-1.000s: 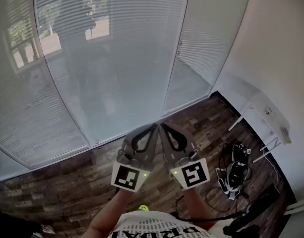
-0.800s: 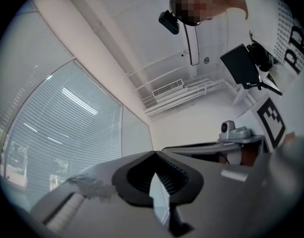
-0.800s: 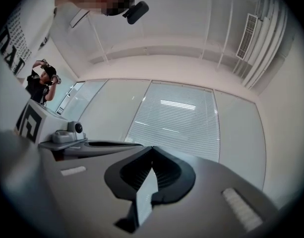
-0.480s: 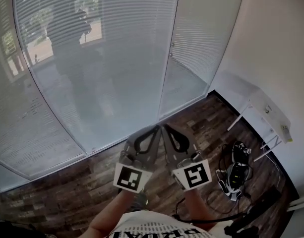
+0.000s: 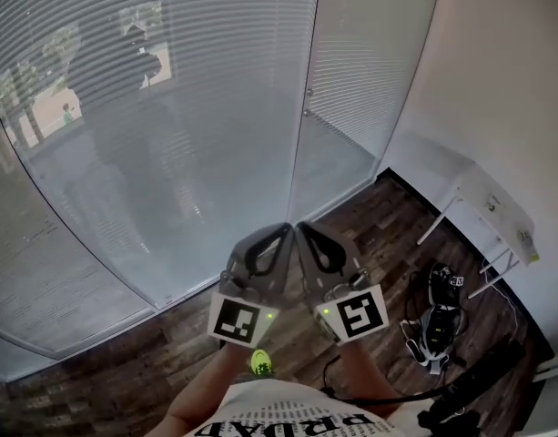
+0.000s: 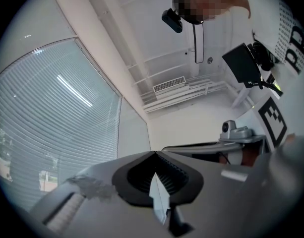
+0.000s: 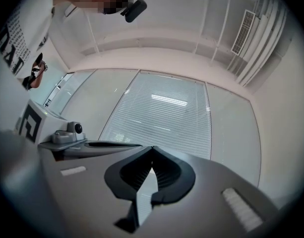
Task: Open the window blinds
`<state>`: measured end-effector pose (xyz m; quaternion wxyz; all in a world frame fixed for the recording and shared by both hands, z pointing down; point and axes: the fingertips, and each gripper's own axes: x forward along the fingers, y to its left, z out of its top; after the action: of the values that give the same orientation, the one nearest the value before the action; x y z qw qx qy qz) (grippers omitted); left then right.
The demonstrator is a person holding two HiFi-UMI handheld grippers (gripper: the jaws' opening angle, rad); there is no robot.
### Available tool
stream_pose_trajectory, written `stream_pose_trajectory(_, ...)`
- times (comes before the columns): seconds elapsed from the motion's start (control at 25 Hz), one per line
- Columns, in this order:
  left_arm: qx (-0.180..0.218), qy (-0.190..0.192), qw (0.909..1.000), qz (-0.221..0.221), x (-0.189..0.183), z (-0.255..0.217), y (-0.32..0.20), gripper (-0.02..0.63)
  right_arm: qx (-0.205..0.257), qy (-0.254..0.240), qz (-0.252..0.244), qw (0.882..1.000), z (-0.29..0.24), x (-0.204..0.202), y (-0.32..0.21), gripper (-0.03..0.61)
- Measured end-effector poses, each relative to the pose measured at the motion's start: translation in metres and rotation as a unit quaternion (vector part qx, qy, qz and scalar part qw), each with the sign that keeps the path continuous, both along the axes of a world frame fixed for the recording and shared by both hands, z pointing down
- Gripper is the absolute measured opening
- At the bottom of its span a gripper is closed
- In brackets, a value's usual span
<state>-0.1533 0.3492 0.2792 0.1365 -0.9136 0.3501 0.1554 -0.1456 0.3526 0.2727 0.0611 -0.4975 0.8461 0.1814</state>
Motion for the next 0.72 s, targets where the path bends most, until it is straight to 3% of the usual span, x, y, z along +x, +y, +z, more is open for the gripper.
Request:
stream_pose_trajectory(0.48, 0.011, 0.008, 0.9999, 0.001, -0.032, -0.005, -0.103, -0.009, 0.016, 0.009, -0.001, 1.0, -0.006, -0.032, -0.103, 0.008)
stream_pose_trajectory(0.72, 0.0, 0.007, 1.0, 0.001, -0.02, 0.002, -0.134, -0.009, 0.009, 0.016, -0.003, 1.0, -0.001, -0.021, -0.134, 0.009)
